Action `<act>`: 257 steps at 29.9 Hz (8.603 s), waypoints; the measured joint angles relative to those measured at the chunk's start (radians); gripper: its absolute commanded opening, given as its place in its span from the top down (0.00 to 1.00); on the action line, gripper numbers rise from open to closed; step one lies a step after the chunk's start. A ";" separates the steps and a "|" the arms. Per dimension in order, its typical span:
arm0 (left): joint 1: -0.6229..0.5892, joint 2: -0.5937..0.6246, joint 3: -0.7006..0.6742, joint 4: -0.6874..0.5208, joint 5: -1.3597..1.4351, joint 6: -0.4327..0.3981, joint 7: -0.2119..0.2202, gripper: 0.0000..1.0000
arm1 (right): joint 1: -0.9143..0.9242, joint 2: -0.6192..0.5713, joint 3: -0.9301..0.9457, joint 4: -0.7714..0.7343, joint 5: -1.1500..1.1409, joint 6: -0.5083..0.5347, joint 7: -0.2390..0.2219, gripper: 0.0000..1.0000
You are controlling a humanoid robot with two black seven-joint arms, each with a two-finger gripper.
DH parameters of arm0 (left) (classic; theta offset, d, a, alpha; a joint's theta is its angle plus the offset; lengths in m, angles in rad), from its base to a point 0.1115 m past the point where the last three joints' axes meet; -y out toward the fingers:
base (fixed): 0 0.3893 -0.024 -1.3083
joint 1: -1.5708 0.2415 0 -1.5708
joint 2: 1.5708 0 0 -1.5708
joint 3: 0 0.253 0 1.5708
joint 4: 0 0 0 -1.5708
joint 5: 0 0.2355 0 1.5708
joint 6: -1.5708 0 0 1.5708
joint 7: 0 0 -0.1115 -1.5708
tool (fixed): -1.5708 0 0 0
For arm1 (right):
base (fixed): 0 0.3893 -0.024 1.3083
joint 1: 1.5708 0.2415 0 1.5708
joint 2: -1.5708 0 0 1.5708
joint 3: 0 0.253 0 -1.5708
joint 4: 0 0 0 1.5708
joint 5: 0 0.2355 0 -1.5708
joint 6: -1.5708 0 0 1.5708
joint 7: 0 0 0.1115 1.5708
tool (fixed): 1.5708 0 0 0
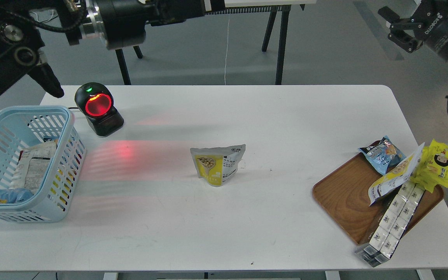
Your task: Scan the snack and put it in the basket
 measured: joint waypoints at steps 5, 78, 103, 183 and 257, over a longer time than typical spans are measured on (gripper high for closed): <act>0.048 -0.017 0.056 -0.115 0.295 0.000 -0.003 0.03 | -0.014 0.011 0.001 -0.003 0.135 -0.040 0.000 0.01; 0.296 -0.023 0.103 -0.043 0.762 0.005 -0.097 1.00 | -0.220 0.094 0.061 -0.014 0.351 0.065 0.000 0.01; 0.304 0.126 0.099 0.155 0.762 0.055 -0.178 1.00 | -0.221 0.094 0.081 -0.012 0.349 0.065 0.000 0.01; 0.268 0.715 0.028 0.094 0.543 0.087 -0.298 0.99 | -0.239 0.102 0.121 -0.083 0.348 0.066 0.000 0.01; 0.126 -0.354 -0.142 1.125 -1.560 0.000 -0.140 0.00 | -0.182 0.420 0.424 -0.377 0.355 0.066 -0.070 0.01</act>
